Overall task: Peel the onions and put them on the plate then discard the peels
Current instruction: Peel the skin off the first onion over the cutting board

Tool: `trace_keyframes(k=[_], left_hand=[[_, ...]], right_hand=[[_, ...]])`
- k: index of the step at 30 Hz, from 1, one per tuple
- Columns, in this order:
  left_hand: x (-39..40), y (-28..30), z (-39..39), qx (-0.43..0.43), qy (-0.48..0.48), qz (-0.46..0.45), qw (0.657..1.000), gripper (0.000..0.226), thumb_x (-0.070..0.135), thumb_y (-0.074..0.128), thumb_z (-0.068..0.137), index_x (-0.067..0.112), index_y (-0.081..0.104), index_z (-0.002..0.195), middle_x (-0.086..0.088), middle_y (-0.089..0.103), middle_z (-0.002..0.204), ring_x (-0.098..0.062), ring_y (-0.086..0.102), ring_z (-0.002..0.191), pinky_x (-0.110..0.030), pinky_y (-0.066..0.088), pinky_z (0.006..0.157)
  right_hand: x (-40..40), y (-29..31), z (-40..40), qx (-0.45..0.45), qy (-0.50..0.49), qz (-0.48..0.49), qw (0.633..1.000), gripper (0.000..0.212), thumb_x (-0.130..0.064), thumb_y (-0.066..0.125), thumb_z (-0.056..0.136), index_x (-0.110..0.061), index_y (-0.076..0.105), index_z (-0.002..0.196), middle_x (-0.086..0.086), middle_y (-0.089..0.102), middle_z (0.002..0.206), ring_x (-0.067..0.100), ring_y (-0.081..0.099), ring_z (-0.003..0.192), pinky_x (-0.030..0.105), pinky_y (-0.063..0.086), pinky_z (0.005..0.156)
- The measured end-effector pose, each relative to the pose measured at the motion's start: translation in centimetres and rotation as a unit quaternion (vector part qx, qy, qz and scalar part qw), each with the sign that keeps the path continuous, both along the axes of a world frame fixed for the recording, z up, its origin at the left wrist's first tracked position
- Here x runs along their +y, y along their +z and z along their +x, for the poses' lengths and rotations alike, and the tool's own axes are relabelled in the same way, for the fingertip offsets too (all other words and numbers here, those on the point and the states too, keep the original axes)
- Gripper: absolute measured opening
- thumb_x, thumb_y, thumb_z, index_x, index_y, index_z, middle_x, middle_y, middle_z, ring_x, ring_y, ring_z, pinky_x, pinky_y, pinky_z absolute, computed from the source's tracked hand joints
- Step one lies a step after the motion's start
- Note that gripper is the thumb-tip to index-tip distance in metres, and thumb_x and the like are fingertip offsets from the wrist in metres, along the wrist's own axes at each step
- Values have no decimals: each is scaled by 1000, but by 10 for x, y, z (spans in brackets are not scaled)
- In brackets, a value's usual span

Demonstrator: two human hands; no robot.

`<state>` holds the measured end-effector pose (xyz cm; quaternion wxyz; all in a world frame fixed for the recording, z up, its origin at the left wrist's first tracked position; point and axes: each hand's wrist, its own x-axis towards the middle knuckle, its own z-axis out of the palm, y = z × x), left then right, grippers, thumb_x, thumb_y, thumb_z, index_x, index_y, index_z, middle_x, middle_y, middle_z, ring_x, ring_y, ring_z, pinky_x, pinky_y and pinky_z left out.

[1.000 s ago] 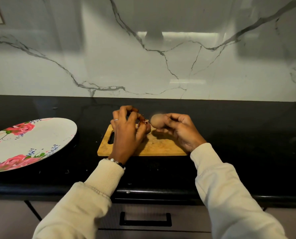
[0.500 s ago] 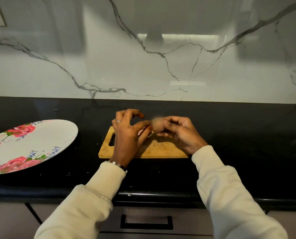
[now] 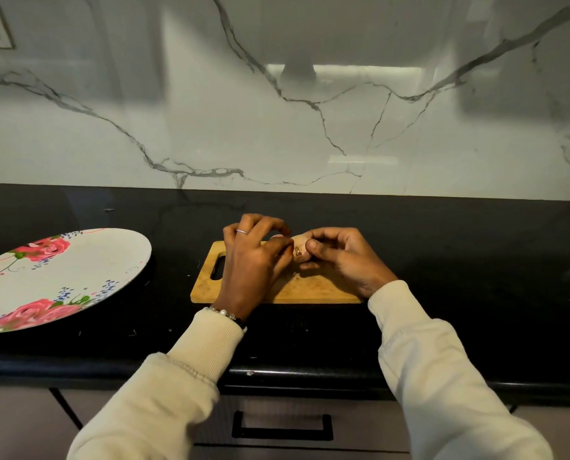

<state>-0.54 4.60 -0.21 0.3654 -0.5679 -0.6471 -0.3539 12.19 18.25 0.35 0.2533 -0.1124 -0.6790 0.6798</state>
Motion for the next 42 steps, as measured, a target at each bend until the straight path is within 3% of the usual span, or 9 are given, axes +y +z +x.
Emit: trace_keyframes(k=[6, 11, 14, 18, 22, 26, 32, 38, 42], left_hand=[[3, -2, -1, 114, 13, -14, 993, 24, 26, 59, 84, 7, 74, 86, -7, 68, 106, -23, 46, 108, -39, 31, 83], [7, -4, -1, 153, 32, -33, 987, 29, 30, 58, 86, 4, 72, 91, -8, 58, 118, -26, 45, 111, -40, 32, 83], [9, -5, -2, 139, 46, -40, 988, 36, 37, 55, 87, 4, 69, 90, -7, 42, 124, -28, 41, 112, -39, 31, 84], [11, -5, -2, 126, 66, -53, 988, 38, 40, 53, 86, 6, 69, 86, -7, 37, 130, -30, 37, 115, -40, 29, 85], [11, -6, -1, 81, 69, -74, 991, 34, 42, 60, 84, 8, 65, 85, -6, 35, 135, -30, 34, 119, -42, 28, 87], [7, -4, 0, -11, 60, -73, 995, 31, 40, 56, 85, 10, 60, 84, -10, 43, 136, -30, 33, 121, -50, 36, 88], [-1, 0, -4, -136, 62, 1, 989, 32, 39, 48, 83, 10, 62, 85, -14, 49, 130, -27, 31, 120, -42, 27, 88], [0, -2, -5, -125, 45, -17, 991, 32, 39, 54, 83, 17, 71, 97, -11, 50, 128, -27, 33, 120, -42, 26, 88], [0, -2, -4, -92, 31, -22, 995, 30, 42, 56, 83, 18, 74, 88, -8, 54, 125, -30, 36, 118, -40, 23, 87]], right_hand=[[0, -1, 1, -10, -11, 70, 997, 16, -3, 62, 93, -9, 73, 102, 12, 73, 95, 31, 70, 91, 50, 57, 88], [1, 0, 3, 3, -29, 92, 995, 16, -6, 67, 91, -11, 74, 105, 14, 72, 104, 34, 67, 104, 49, 55, 92], [0, 1, 3, 3, -28, 75, 997, 17, -5, 66, 91, -10, 74, 105, 15, 72, 105, 32, 68, 103, 46, 56, 90], [-4, 3, 3, 9, -12, 52, 999, 16, 0, 62, 92, -8, 71, 103, 12, 72, 98, 25, 70, 92, 35, 58, 78], [-4, 3, 3, 5, -4, 52, 999, 18, 2, 60, 93, -5, 70, 106, 14, 71, 100, 27, 69, 93, 38, 59, 83], [-7, 5, 5, 9, 3, 55, 998, 19, 4, 58, 93, -5, 69, 106, 17, 70, 104, 26, 68, 95, 37, 60, 83], [-6, 7, 5, 6, -25, 12, 1000, 18, 7, 55, 94, -2, 67, 104, 23, 66, 105, 37, 69, 89, 41, 61, 77], [-4, 8, 4, 10, -62, 17, 998, 19, 5, 56, 94, -7, 68, 102, 22, 66, 109, 29, 70, 91, 36, 62, 75], [-2, 7, 4, 11, -61, 9, 998, 20, 5, 57, 94, -8, 69, 102, 15, 69, 104, 21, 72, 84, 29, 60, 70]])
